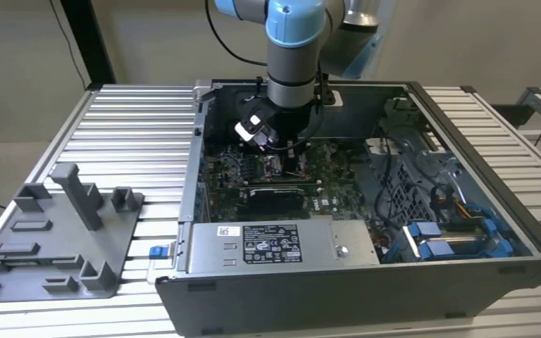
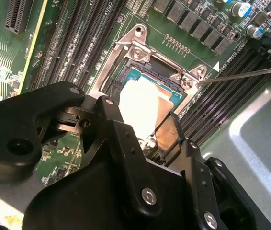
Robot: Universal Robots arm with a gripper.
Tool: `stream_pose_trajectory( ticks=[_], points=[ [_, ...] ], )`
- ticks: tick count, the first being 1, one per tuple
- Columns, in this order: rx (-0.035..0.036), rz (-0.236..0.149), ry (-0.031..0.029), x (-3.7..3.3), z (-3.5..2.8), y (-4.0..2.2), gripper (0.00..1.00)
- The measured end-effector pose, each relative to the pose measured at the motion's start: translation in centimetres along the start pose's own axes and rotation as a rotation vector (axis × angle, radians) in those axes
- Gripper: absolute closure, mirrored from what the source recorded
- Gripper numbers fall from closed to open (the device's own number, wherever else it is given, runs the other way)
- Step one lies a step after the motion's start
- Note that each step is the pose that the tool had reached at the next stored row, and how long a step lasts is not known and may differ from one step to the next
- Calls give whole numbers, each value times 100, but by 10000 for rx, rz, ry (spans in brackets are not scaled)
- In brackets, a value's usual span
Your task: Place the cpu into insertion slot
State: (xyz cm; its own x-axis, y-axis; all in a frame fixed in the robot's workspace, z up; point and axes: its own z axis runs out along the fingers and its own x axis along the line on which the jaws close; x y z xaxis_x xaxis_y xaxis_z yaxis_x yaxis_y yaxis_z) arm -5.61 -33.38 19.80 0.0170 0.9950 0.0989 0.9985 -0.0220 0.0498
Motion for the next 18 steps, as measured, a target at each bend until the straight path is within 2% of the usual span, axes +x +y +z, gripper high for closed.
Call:
stream_pose_trajectory(
  ticks=[6,9,18],
  points=[
    [1,-6,3,-7,3,-5,100],
    [27,-238,6,-15,23,-5,100],
    [25,-238,10,-15,27,-5,100]
  ],
)
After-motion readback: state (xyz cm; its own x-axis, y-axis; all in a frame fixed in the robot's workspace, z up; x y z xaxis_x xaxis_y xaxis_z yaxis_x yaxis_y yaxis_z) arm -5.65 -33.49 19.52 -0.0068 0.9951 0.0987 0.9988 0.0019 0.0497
